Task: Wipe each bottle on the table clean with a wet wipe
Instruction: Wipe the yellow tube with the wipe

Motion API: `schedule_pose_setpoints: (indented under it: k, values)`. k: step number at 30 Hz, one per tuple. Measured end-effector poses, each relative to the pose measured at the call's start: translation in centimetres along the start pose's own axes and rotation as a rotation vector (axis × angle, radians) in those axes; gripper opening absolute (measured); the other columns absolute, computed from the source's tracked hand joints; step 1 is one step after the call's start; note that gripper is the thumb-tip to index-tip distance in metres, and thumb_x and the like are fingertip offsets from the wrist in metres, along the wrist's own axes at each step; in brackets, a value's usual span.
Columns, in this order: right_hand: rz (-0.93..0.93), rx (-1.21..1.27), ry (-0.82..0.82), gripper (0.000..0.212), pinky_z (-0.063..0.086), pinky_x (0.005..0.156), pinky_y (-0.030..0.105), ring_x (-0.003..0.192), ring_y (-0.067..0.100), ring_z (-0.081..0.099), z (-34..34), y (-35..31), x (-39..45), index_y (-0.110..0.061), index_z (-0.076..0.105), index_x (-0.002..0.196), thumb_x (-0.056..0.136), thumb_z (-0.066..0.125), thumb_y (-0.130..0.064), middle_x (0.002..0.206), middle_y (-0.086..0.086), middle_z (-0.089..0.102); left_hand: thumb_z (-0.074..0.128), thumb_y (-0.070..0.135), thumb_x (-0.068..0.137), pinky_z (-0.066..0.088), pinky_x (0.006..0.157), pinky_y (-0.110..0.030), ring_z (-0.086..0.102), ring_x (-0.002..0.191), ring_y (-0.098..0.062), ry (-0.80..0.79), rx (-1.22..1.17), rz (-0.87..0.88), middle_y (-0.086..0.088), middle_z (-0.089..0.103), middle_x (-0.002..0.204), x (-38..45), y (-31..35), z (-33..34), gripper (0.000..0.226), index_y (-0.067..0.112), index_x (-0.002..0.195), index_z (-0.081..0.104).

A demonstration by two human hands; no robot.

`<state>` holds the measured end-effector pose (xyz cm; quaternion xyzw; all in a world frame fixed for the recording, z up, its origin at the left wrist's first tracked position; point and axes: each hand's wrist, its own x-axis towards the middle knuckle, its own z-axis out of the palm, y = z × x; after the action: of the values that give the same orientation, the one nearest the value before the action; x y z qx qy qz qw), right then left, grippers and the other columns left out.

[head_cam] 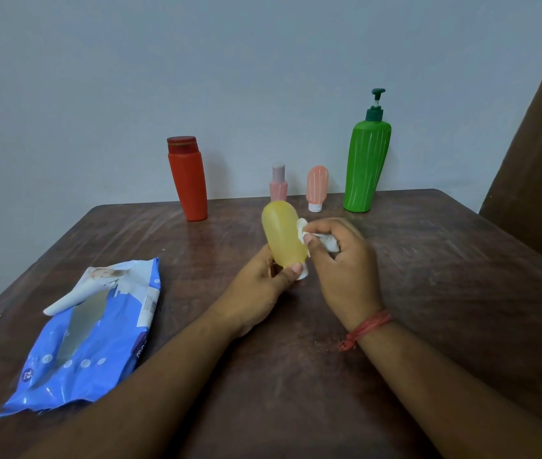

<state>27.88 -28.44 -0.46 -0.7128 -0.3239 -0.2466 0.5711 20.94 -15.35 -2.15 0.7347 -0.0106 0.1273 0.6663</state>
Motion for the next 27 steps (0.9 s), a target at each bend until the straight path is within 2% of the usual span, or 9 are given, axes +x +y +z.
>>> schedule_pose_setpoints:
  k: [4, 6, 10, 12, 15, 19, 21, 24, 27]
  values:
    - [-0.289, -0.201, 0.025, 0.01, 0.046, 0.089, 0.02, 0.097, 0.016, 0.063, -1.2, 0.3, 1.1, -0.006, 0.073, 0.095, 0.089, 0.068, 0.0, 0.101, 0.004, 0.069, 0.062, 0.039, 0.093, 0.048, 0.105, -0.048, 0.064, 0.112, -0.017, -0.075, 0.208, -0.046, 0.005, 0.068, 0.118, 0.0, -0.3, 0.0, 0.042, 0.029, 0.133, 0.052]
    - [-0.367, -0.296, 0.019, 0.013, 0.044, 0.093, 0.023, 0.098, 0.024, 0.062, -1.4, 0.7, 1.3, -0.005, 0.075, 0.098, 0.088, 0.068, 0.001, 0.105, 0.007, 0.069, 0.061, 0.04, 0.093, 0.049, 0.103, -0.049, 0.065, 0.108, -0.02, -0.081, 0.247, -0.029, 0.004, 0.069, 0.112, 0.0, -0.4, -0.1, 0.037, 0.03, 0.127, 0.054]
    - [-0.594, -0.35, -0.232, 0.021, 0.045, 0.095, 0.027, 0.098, 0.026, 0.062, -1.4, 1.4, 0.5, -0.002, 0.075, 0.101, 0.084, 0.068, 0.007, 0.106, 0.01, 0.071, 0.061, 0.028, 0.099, 0.053, 0.097, -0.039, 0.068, 0.093, -0.014, -0.057, 0.08, -0.037, -0.005, 0.069, 0.109, -0.2, -0.3, -0.2, 0.031, 0.019, 0.128, 0.055]
    - [-0.578, -0.372, -0.171, 0.019, 0.045, 0.096, 0.025, 0.098, 0.026, 0.064, -1.8, 1.4, 1.3, -0.003, 0.076, 0.1, 0.086, 0.066, 0.006, 0.105, 0.009, 0.072, 0.059, 0.027, 0.101, 0.052, 0.097, -0.039, 0.067, 0.092, -0.013, -0.097, 0.151, -0.023, -0.004, 0.069, 0.107, -0.3, -0.2, -0.3, 0.026, 0.02, 0.125, 0.055]
    - [-0.48, -0.359, -0.01, 0.017, 0.039, 0.097, 0.017, 0.097, 0.026, 0.065, -2.0, 0.9, 2.8, -0.004, 0.076, 0.1, 0.088, 0.066, 0.004, 0.104, 0.008, 0.073, 0.058, 0.031, 0.1, 0.051, 0.095, -0.038, 0.065, 0.088, -0.011, -0.166, 0.294, 0.018, 0.01, 0.067, 0.095, -0.4, 0.0, -0.1, 0.019, 0.029, 0.118, 0.055]
    - [-0.621, -0.363, -0.25, 0.023, 0.041, 0.098, 0.022, 0.101, 0.024, 0.061, -1.8, 1.3, 1.7, -0.003, 0.075, 0.099, 0.083, 0.069, 0.011, 0.108, 0.009, 0.072, 0.061, 0.031, 0.097, 0.052, 0.098, -0.043, 0.064, 0.089, -0.015, -0.084, 0.121, -0.021, -0.011, 0.067, 0.112, -0.1, -0.3, -0.2, 0.029, 0.022, 0.125, 0.057]
    - [-0.655, -0.325, -0.367, 0.024, 0.041, 0.098, 0.022, 0.102, 0.023, 0.061, -2.1, 1.6, 1.2, -0.004, 0.075, 0.1, 0.082, 0.067, 0.01, 0.108, 0.008, 0.071, 0.06, 0.023, 0.1, 0.055, 0.094, -0.039, 0.062, 0.095, -0.016, -0.042, -0.022, -0.045, -0.018, 0.064, 0.118, 0.0, -0.3, -0.4, 0.031, 0.015, 0.13, 0.056]
    - [-0.548, -0.228, -0.38, 0.017, 0.045, 0.097, 0.02, 0.102, 0.017, 0.063, -2.6, 1.4, 1.2, -0.006, 0.076, 0.101, 0.087, 0.067, 0.001, 0.105, 0.004, 0.071, 0.06, 0.023, 0.098, 0.053, 0.086, -0.032, 0.06, 0.105, -0.016, -0.026, -0.139, -0.025, -0.008, 0.065, 0.117, 0.1, 0.0, -0.5, 0.033, 0.01, 0.128, 0.057]
    - [-0.463, -0.145, -0.352, 0.013, 0.05, 0.092, 0.027, 0.101, 0.015, 0.064, -2.7, 1.1, 1.0, -0.007, 0.076, 0.098, 0.088, 0.069, -0.004, 0.102, 0.003, 0.071, 0.058, 0.027, 0.093, 0.052, 0.086, -0.033, 0.061, 0.11, -0.016, -0.05, -0.25, -0.018, -0.005, 0.067, 0.119, 0.0, 0.0, -0.6, 0.038, 0.011, 0.127, 0.058]
